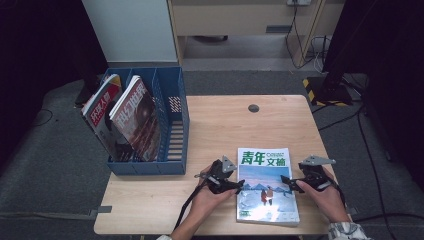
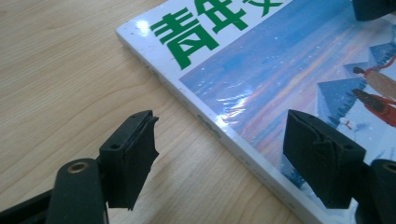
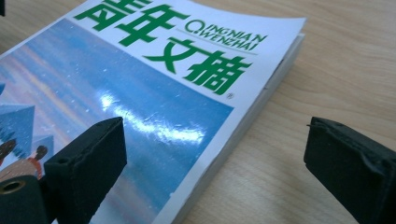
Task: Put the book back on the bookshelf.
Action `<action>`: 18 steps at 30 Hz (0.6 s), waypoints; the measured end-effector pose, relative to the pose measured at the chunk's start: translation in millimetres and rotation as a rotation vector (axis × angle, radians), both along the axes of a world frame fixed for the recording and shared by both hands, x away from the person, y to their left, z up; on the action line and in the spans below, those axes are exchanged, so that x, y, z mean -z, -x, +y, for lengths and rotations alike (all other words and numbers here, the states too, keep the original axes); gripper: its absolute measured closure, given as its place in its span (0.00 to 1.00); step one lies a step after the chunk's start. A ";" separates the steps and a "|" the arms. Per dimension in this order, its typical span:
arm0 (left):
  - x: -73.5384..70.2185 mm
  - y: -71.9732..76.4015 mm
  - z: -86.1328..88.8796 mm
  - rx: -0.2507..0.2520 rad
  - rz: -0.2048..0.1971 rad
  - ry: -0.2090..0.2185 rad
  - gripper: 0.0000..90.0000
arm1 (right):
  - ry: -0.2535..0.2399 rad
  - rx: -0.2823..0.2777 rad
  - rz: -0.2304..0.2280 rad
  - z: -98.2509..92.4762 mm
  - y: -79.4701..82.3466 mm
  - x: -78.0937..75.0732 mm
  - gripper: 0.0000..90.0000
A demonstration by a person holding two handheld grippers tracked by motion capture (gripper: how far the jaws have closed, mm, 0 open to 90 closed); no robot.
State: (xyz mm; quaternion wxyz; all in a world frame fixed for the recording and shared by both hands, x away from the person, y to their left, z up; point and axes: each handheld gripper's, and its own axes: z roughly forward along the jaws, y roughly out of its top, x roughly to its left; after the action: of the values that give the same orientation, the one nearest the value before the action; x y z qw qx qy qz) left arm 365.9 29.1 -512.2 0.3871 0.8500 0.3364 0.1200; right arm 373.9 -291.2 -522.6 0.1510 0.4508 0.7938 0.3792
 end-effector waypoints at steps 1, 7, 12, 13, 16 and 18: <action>0.0 0.0 0.0 0.000 0.000 0.000 0.27 | -0.001 -0.006 0.002 0.4 0.1 0.8 0.07; 8.1 -0.1 -4.6 0.018 0.048 0.006 0.24 | -0.003 -0.036 0.033 4.7 0.9 3.4 0.08; 12.0 -2.7 -5.7 0.015 0.080 0.050 0.23 | -0.022 -0.040 0.062 7.0 1.8 4.3 0.08; 12.4 -3.2 -5.3 0.020 0.084 0.051 0.23 | -0.025 -0.041 0.063 6.7 1.6 4.7 0.08; 14.4 -4.4 -5.4 0.015 0.097 0.075 0.23 | -0.053 -0.048 0.087 6.9 -0.1 6.5 0.08; 15.8 -5.9 -6.0 0.022 0.107 0.087 0.23 | -0.073 -0.055 0.101 7.5 -1.9 8.3 0.08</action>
State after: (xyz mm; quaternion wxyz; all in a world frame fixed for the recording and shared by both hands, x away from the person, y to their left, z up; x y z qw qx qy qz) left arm 371.9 23.1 -528.0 0.4067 0.8411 0.3523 0.0555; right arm 375.8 -283.7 -530.9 0.0836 0.4524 0.7982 0.3889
